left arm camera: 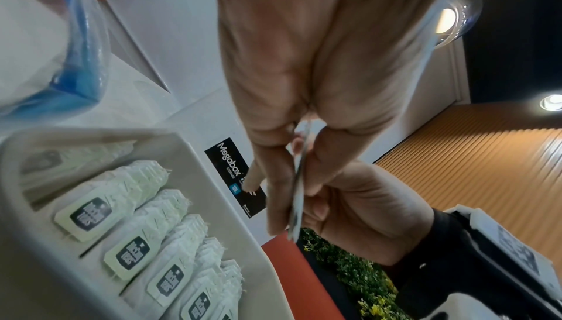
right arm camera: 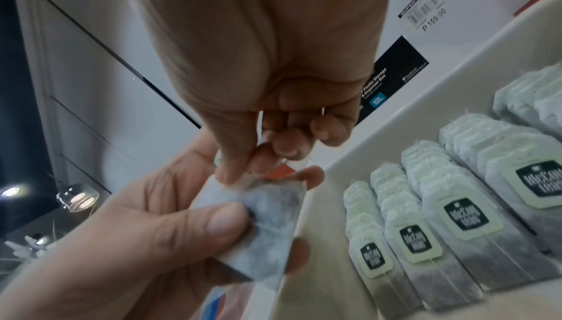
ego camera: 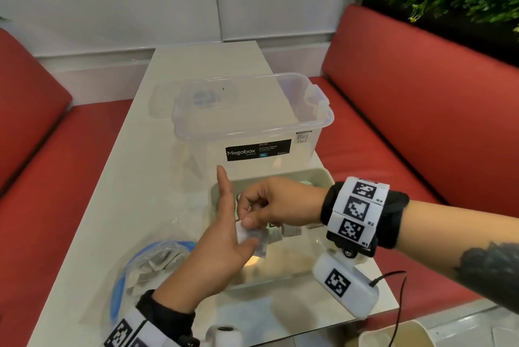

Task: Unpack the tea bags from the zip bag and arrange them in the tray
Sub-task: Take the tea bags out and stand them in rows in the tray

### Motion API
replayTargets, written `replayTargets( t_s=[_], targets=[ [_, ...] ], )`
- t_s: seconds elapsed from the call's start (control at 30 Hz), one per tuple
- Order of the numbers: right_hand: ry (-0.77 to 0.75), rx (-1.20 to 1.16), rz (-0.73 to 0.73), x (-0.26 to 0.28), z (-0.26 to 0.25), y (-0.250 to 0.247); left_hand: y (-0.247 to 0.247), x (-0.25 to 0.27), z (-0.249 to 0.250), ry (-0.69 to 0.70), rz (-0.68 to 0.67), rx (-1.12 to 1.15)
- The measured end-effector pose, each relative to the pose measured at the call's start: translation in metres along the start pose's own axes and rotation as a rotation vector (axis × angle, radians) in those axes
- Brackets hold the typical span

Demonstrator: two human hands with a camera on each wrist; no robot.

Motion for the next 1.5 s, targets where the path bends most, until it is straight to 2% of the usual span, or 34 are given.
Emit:
replayTargets(
  t_s=[0.07,0.13,0.23,0.4,0.53,0.63,0.77,0.83,0.9,1.03,1.17,1.33,1.5],
  targets=[
    [-0.034,-0.025,-0.028,0.004,-0.004,-0.008,-0.002,-0.002,0.0,0.044,0.03,0.154],
    [-0.058,-0.034,-0.055,0.01,-0.007,-0.017,-0.002,-0.002,-0.001,0.013,0.05,0.403],
    [-0.082,-0.048,-0.093,0.018,-0.009,-0.026,0.003,-0.003,-0.002,0.003,-0.017,0.617],
    [-0.079,-0.093,-0.099,0.023,-0.006,-0.031,0.008,-0.005,-0.001,-0.013,0.057,0.62],
    [0.003,-0.138,0.099,0.023,0.002,-0.044,0.004,-0.009,-0.005,-0.011,0.239,0.616],
    [0.059,-0.026,0.182,0.026,0.004,-0.048,0.002,-0.011,-0.011,-0.031,0.322,0.573],
    [0.043,0.185,0.274,0.028,0.0,-0.051,0.009,-0.014,-0.007,-0.036,0.287,0.546],
    [0.036,0.257,0.311,0.029,-0.003,-0.055,0.009,-0.015,-0.006,-0.022,0.282,0.441],
    [0.027,0.345,0.329,0.031,-0.006,-0.057,0.006,-0.018,-0.002,0.019,0.268,0.243],
    [0.04,0.398,0.309,0.032,-0.002,-0.057,0.005,-0.025,0.009,0.119,0.277,0.003],
    [0.084,0.467,0.279,0.032,0.009,-0.063,0.015,-0.029,0.002,0.086,0.254,-0.004],
    [0.262,0.67,0.223,0.021,0.045,-0.074,0.017,-0.019,-0.012,0.088,0.238,-0.107],
    [0.394,0.909,0.087,-0.002,0.082,-0.069,0.019,-0.003,-0.019,0.144,0.212,-0.194]
  ],
)
Point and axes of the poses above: each hand's wrist, its own x-axis away from the middle knuckle, its own y-axis out of the palm, z = x × y, the point moved 7 cm from there along -x, towards the middle knuckle, and after that the axes turned 15 degrees about y, right-handed, at the moved point
